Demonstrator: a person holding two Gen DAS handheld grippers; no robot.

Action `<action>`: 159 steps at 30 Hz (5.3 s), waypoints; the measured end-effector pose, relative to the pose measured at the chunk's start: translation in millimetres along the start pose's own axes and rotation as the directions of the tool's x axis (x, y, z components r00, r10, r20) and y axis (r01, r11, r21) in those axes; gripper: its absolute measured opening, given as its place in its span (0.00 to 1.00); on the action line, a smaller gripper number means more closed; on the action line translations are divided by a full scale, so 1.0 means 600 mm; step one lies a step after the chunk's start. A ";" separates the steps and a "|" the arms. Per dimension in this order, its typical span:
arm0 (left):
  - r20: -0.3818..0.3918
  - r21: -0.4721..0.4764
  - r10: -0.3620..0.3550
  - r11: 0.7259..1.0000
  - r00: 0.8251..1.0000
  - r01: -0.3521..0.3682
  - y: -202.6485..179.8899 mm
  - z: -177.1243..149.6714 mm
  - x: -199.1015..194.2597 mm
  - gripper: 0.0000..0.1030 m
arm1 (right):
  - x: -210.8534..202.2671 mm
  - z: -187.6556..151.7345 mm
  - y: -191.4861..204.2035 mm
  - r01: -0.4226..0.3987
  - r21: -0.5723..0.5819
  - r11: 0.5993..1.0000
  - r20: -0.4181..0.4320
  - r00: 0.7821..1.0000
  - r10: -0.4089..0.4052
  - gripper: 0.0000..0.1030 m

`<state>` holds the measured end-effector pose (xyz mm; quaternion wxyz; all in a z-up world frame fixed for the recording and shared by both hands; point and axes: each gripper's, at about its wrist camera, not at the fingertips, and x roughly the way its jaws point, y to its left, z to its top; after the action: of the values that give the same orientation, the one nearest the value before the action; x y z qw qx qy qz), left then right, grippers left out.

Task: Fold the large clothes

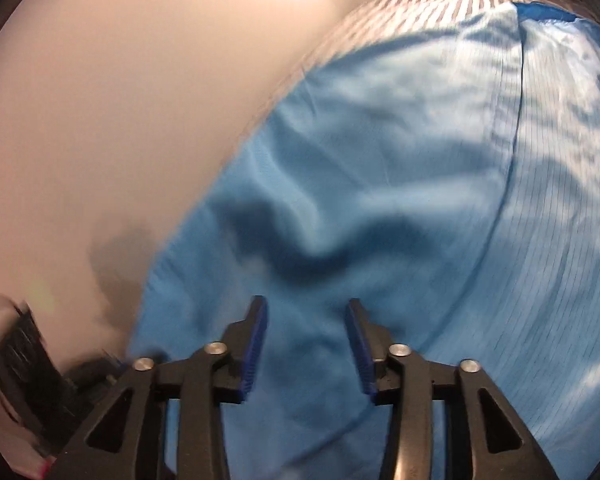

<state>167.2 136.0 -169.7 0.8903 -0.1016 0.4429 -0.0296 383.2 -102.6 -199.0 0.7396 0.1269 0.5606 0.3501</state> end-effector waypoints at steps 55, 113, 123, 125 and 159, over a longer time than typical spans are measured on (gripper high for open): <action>-0.144 0.404 -0.128 0.898 0.981 0.176 -0.416 -0.089 0.060 0.00 | -0.140 -0.047 -0.309 -0.075 0.421 0.904 0.163 0.987 0.005 0.00; -0.162 -0.151 -0.338 0.937 0.927 0.315 -0.132 -0.108 0.014 0.02 | -0.220 -0.352 -0.143 -0.078 0.270 0.960 -0.095 0.990 0.107 0.02; -0.125 -0.237 -0.295 0.936 0.947 0.260 -0.069 -0.103 0.000 0.25 | -0.160 -0.371 -0.101 -0.125 0.258 0.958 -0.112 0.981 0.158 0.02; -0.133 -0.226 -0.294 0.939 0.947 0.260 -0.080 -0.103 0.005 0.66 | -0.166 -0.373 -0.098 -0.122 0.245 0.962 -0.105 0.983 0.151 0.04; -0.159 0.082 -0.192 0.975 0.968 0.207 -0.212 -0.113 0.008 0.23 | -0.336 -0.456 -0.149 0.354 0.087 0.931 0.045 0.933 -0.358 0.32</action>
<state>121.1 0.8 -186.6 0.8508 -0.0993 0.4943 -0.1483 140.0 -356.1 -194.3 0.8018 0.0624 0.5651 0.1842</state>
